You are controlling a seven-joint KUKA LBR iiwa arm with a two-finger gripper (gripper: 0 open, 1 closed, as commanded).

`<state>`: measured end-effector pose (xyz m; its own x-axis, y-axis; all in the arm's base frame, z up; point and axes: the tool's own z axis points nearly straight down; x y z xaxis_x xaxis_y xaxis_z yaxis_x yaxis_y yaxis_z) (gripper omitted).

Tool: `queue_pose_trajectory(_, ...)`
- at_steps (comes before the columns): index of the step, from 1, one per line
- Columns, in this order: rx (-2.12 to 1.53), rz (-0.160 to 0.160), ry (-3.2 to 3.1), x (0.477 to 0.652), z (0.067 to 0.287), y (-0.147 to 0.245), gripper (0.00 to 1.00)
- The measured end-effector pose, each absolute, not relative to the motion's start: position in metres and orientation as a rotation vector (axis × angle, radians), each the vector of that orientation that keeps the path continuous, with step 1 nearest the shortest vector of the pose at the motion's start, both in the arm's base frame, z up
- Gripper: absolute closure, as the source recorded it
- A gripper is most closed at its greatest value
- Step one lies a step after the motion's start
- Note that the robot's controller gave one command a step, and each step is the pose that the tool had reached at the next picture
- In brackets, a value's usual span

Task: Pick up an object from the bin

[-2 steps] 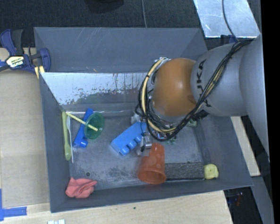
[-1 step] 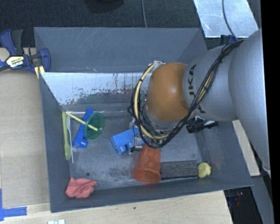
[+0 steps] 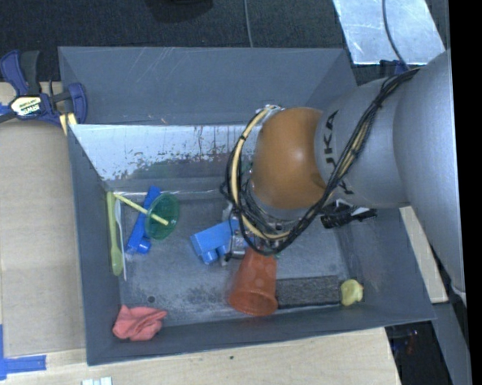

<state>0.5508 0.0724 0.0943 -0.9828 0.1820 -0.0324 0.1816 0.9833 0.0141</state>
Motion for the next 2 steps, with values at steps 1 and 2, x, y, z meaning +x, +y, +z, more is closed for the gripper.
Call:
queue_pose_trajectory(1,0.276,0.018,3.088,0.548,0.085,0.076,1.0)
queue_pose_trajectory(2,0.276,0.017,3.093,0.551,0.139,0.072,1.0)
